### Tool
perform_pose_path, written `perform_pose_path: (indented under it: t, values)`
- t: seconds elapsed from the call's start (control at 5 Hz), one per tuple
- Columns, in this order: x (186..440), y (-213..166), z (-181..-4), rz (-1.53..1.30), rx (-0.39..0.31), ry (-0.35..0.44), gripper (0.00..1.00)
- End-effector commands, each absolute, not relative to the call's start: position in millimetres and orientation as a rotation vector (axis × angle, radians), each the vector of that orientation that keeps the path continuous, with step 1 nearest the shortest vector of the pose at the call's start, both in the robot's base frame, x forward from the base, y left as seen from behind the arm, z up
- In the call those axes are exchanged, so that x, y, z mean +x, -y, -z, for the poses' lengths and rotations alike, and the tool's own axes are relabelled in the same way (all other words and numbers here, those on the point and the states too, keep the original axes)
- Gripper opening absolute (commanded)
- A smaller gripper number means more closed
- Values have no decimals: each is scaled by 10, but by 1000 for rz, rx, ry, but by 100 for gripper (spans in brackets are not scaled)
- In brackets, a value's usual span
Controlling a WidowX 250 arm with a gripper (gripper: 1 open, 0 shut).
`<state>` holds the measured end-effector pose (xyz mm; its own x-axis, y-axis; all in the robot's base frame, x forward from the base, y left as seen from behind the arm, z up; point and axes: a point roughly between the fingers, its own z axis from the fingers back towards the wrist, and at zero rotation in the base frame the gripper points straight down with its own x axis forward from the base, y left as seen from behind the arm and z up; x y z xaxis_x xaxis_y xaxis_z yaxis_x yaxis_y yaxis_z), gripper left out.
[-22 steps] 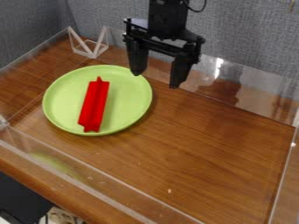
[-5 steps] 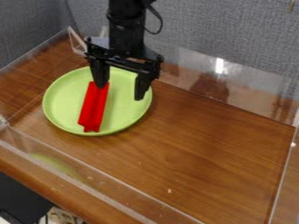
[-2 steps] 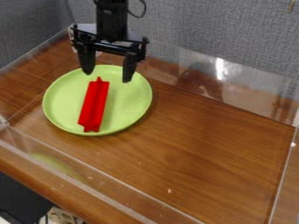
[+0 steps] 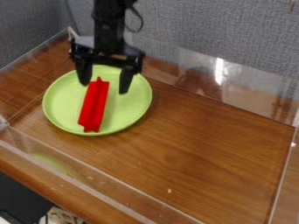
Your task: Put the carrot on the right side
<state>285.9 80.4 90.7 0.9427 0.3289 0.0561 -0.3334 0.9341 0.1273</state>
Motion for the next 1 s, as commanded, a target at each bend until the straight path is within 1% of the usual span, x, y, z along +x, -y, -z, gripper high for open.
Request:
perform_pose_path:
  t: [0.0, 0.2, 0.6, 0.8]
  values:
    - [2839, -883, -837, -315, 144, 64, 100]
    - [2848, -941, -760, -282, 152, 63, 100]
    - [2889, -1226, -802, -345, 171, 44, 100]
    - [2946, -1110, -800, -394, 164, 35, 100]
